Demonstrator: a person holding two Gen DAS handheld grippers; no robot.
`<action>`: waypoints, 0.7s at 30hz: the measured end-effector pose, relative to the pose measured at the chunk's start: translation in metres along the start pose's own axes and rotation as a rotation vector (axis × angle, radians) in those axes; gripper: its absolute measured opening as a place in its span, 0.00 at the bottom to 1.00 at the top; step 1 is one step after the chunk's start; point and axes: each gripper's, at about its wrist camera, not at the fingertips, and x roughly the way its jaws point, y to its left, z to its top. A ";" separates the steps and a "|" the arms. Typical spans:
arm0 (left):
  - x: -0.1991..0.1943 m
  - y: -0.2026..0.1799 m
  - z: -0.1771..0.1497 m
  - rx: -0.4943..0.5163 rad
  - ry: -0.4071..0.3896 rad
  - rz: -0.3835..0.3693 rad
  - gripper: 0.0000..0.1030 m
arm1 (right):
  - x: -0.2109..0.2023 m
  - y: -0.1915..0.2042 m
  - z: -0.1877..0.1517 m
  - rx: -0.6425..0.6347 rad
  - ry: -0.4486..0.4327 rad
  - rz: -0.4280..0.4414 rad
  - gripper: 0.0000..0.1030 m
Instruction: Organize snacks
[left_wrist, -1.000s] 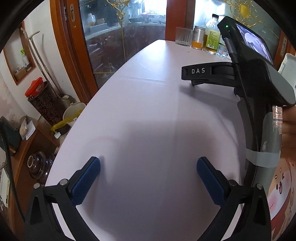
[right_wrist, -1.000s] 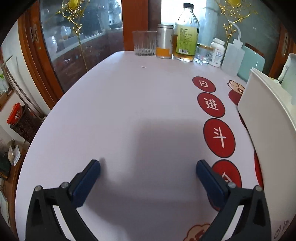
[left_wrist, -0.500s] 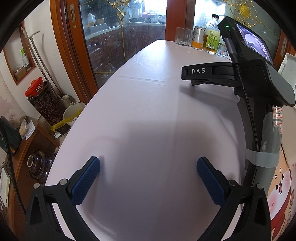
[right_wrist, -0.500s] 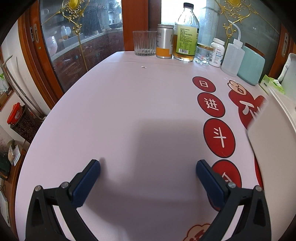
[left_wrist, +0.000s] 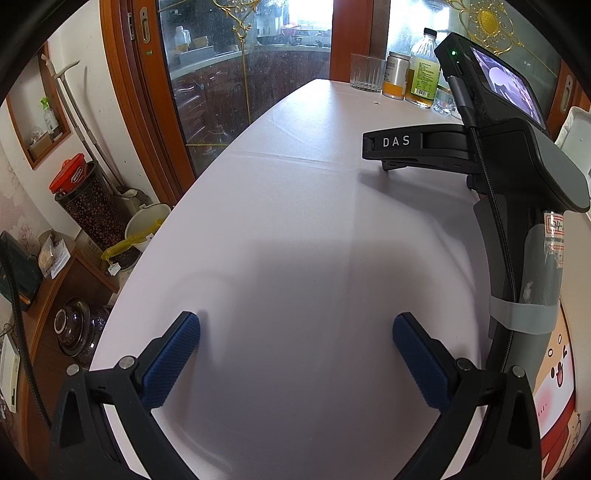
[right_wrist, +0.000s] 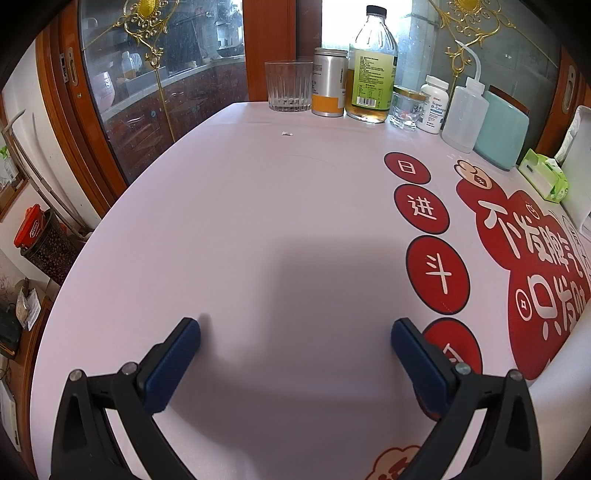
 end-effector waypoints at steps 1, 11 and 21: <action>-0.001 0.000 -0.001 -0.001 0.000 0.000 1.00 | 0.000 0.000 0.001 0.000 0.000 0.000 1.00; -0.003 -0.002 0.001 0.015 0.003 -0.010 1.00 | 0.000 0.000 -0.001 0.000 0.000 0.000 1.00; -0.005 -0.011 -0.001 0.090 0.009 -0.065 1.00 | 0.000 0.000 0.000 0.000 0.000 0.000 1.00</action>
